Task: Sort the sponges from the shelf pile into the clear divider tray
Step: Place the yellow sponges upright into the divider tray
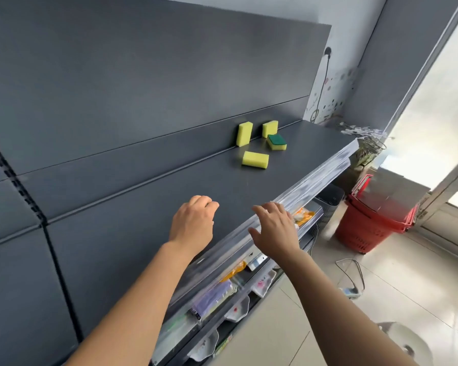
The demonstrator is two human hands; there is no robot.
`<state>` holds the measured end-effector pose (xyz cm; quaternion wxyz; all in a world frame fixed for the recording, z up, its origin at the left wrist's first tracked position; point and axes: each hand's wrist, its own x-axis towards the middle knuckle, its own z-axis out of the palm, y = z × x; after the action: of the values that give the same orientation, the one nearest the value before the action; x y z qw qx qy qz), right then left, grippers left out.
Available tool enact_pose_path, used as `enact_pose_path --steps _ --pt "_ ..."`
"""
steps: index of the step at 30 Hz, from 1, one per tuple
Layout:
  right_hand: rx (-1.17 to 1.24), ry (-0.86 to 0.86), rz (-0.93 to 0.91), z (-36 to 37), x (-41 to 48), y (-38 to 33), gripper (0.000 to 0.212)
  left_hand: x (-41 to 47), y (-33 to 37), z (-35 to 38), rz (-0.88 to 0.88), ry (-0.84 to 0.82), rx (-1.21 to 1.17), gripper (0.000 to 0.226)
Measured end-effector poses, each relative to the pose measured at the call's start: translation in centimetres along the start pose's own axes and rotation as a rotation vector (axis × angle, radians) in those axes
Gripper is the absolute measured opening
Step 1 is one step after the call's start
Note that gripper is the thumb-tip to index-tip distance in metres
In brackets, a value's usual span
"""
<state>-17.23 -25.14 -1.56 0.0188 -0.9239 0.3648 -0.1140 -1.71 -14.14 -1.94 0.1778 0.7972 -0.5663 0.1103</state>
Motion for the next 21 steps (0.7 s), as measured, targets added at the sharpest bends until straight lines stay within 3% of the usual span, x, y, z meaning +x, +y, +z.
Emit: enact_pose_path --steps 12,21 --pt "0.025 0.005 0.051 1.0 14.2 8.6 0.052 15.0 0.8 5.3 -0.039 -0.050 -0.023 0.032" --pt "0.061 -0.050 0.000 4.1 25.0 16.8 0.050 24.1 2.1 11.6 -0.240 -0.102 -0.058 0.032"
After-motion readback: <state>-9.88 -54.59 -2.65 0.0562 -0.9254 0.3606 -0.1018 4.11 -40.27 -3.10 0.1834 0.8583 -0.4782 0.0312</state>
